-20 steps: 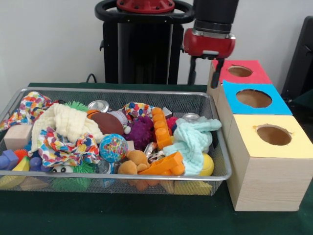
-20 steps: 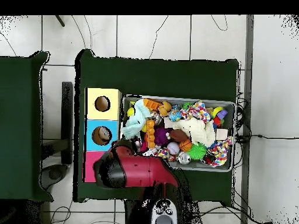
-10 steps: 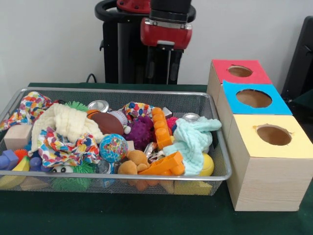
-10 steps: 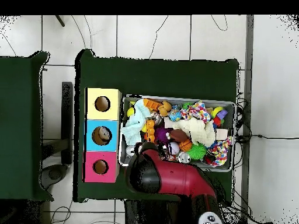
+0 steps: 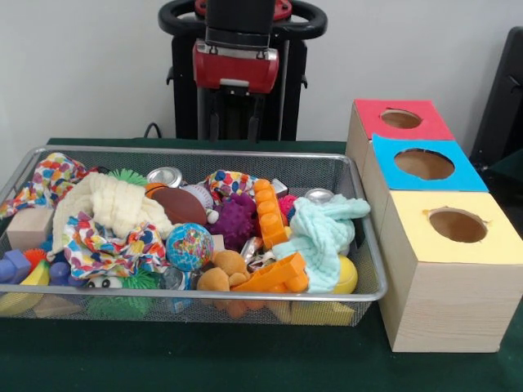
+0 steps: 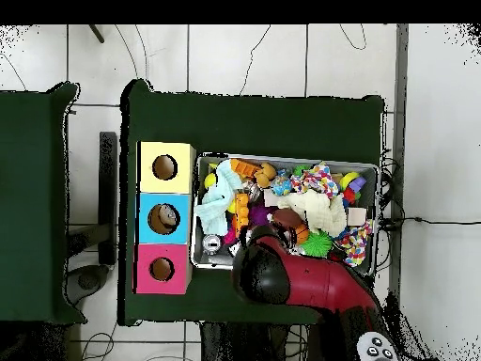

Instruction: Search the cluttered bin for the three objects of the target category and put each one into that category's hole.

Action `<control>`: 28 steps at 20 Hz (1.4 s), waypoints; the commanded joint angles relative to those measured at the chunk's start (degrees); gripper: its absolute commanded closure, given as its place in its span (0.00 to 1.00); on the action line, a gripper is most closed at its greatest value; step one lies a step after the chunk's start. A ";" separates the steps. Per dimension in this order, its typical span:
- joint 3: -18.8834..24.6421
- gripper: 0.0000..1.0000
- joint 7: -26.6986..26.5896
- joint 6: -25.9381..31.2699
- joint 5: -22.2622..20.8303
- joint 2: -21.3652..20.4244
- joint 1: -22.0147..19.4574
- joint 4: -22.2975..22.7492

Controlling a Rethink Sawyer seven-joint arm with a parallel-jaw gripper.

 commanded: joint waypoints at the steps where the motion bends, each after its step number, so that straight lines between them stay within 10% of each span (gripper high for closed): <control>1: 6.87 0.00 -0.66 6.98 -2.52 3.12 0.85 -4.66; 7: 7.37 0.00 0.45 5.76 -2.55 -1.07 1.11 -1.84; 28: 3.07 0.00 -0.45 12.16 -4.45 0.11 5.07 -16.74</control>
